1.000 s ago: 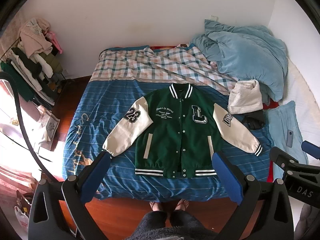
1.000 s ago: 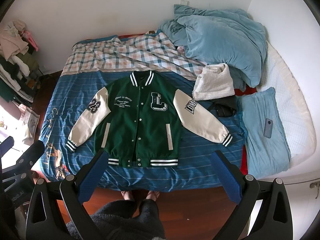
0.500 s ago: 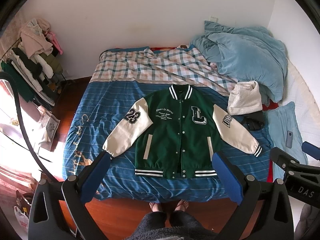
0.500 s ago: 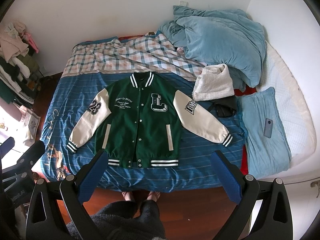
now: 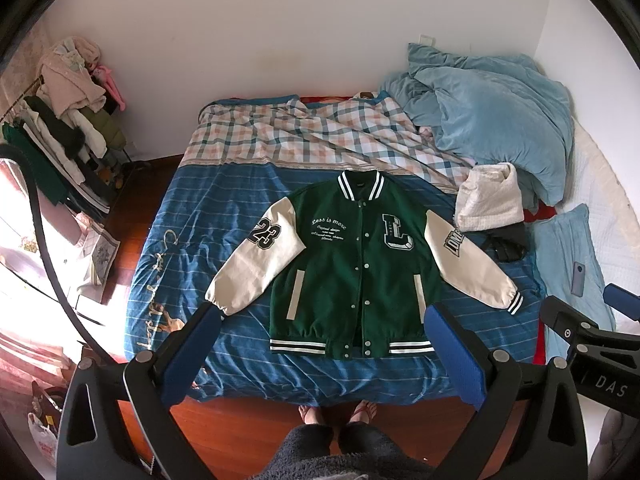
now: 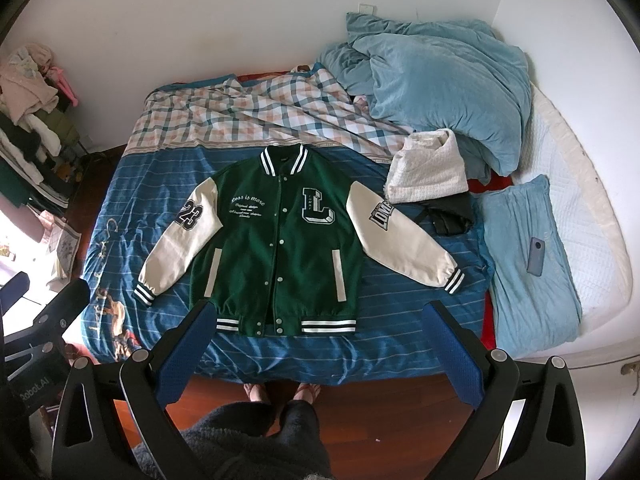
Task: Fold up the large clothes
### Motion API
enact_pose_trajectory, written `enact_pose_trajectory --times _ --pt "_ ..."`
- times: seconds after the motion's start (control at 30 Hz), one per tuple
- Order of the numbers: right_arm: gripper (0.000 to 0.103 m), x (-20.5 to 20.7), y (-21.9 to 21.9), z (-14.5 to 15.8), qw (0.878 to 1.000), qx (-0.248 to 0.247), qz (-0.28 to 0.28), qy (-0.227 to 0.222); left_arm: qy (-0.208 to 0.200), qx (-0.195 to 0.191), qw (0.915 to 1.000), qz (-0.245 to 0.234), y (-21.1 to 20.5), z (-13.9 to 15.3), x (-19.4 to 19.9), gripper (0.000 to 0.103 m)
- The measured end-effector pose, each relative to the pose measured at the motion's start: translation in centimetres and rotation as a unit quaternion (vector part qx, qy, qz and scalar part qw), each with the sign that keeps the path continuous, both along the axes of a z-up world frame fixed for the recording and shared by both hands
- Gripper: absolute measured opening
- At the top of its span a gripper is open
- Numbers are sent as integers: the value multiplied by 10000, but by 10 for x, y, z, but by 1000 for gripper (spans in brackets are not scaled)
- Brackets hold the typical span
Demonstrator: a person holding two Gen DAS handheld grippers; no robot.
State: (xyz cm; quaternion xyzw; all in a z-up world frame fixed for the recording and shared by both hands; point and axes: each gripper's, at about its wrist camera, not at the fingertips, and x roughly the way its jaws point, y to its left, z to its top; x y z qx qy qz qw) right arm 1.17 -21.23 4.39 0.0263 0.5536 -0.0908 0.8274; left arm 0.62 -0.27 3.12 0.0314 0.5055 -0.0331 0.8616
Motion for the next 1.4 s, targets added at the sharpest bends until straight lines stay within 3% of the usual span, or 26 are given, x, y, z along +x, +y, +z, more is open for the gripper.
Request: enact_pose_trajectory --times 0.4,0.57,0.63,0.73,0.83,0.93,0.97,1.07,1.1,1.2,1.4 --pt "103 -1 -3 -3 10000 3 -7 -2 -14 7 10000 7 -5 3 3 103" --pt "103 17 14 21 9999 3 -94 65 -35 25 10000 31 -5 1 6 103" --pt "103 21 13 16 9998 -21 -166 77 -115 52 9999 64 -3 -4 15 103" --pt "103 32 4 1 9992 35 -389 -32 -549 158 9983 94 -1 -25 40 103" --pt "103 36 -29 -49 9946 390 -955 -127 -716 361 9967 138 1 -56 60 103" --pt "102 31 -62 -103 9833 766 -1645 -138 -659 330 9970 244 -3 -100 93 103" --pt "95 24 -79 -128 9767 932 -1928 -140 -631 334 9971 265 -3 -109 97 103" --pt "61 15 -131 -200 9514 1344 -2769 80 -380 418 9980 290 -22 -161 130 103" --pt "57 12 -147 -225 9431 1438 -2993 184 -300 483 9979 315 -28 -177 136 103" --pt "57 -1 -213 -303 9103 1835 -3691 374 -100 692 9968 386 -49 -229 162 103" --pt "65 -10 -363 -458 8498 2284 -4749 152 407 1352 9890 430 -88 -336 204 103"
